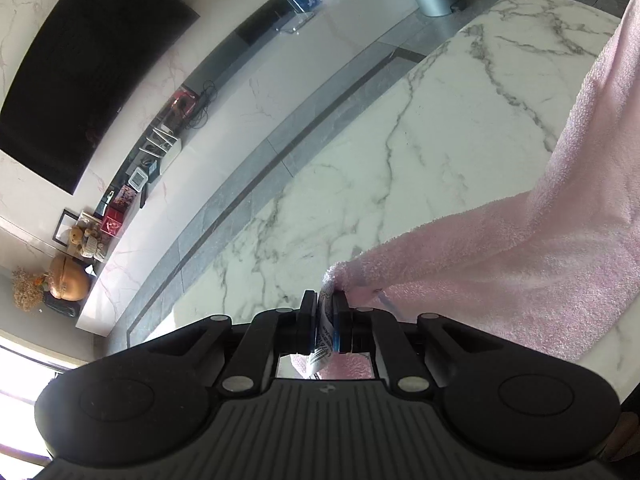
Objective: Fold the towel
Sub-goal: 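Open both grippers and release the towel flat on the table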
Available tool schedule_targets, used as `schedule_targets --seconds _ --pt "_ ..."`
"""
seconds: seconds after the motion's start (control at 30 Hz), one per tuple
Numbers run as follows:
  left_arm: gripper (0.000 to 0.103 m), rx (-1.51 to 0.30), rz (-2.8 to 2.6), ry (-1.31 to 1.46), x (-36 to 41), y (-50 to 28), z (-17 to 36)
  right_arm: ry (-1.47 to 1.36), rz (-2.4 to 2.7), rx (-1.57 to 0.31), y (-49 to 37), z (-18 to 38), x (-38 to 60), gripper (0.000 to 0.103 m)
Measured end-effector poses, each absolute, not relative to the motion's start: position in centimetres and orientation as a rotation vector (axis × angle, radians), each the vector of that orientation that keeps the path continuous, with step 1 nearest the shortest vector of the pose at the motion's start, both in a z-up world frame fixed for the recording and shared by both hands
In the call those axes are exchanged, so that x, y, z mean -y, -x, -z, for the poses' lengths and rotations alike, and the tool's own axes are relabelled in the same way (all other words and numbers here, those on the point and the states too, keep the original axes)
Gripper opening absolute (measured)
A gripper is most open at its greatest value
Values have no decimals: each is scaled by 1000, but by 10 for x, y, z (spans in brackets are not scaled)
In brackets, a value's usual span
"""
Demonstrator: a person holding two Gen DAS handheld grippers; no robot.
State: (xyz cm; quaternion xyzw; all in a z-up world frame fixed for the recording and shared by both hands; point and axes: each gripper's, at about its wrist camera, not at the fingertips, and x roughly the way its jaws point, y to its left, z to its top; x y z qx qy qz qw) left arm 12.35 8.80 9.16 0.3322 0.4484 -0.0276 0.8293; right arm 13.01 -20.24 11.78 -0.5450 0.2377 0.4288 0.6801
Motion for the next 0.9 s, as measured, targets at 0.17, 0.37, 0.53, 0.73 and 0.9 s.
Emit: schedule_targets --seconds 0.17,0.37,0.53,0.73,0.9 --pt "7 -983 26 -648 -97 -152 -67 1205 -941 -611 -166 -79 183 1" --pt "14 -954 -81 -487 -119 -183 -57 1115 -790 -652 -204 -54 166 1" --pt "39 -998 -161 -476 -129 -194 -47 1022 -665 -732 -222 -43 170 33" --pt "43 -994 -214 -522 -136 -193 -44 992 -628 -776 -224 -39 180 33" --pt "43 -999 -173 -472 -139 -193 -52 861 -602 -858 -240 -47 185 40"
